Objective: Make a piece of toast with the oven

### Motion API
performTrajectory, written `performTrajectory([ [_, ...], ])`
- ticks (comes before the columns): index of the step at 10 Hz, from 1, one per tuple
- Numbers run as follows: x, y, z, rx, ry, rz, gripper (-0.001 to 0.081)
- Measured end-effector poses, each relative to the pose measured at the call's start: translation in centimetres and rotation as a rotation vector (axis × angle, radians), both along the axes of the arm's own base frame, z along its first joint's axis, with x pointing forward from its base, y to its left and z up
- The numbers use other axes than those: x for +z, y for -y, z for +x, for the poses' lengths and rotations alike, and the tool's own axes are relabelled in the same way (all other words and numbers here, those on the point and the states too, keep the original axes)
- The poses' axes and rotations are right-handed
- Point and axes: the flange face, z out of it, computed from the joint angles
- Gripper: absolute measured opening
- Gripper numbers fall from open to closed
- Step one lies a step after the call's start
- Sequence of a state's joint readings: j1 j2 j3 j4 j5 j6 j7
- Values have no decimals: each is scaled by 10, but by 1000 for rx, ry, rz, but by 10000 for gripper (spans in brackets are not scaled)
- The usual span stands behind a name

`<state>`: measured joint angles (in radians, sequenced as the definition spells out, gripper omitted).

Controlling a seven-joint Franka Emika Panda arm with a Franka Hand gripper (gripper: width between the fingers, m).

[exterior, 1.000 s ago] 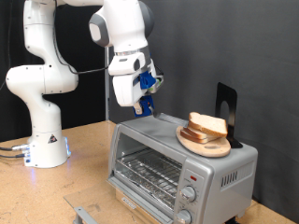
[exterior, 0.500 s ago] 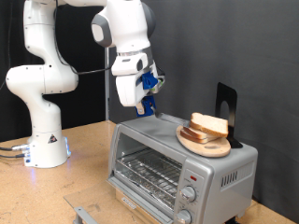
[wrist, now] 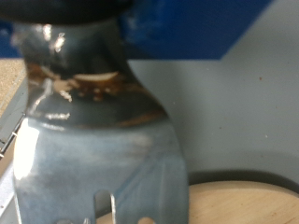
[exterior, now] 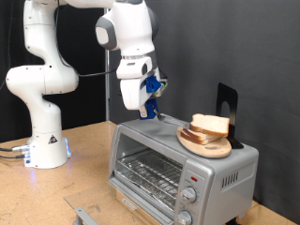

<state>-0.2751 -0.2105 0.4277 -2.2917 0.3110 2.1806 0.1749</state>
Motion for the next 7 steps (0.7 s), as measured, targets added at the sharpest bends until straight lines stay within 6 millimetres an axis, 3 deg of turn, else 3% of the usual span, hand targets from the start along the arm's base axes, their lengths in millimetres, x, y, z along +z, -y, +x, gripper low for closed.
performTrajectory([
  [7,0,-15,2,-21,1,3,392],
])
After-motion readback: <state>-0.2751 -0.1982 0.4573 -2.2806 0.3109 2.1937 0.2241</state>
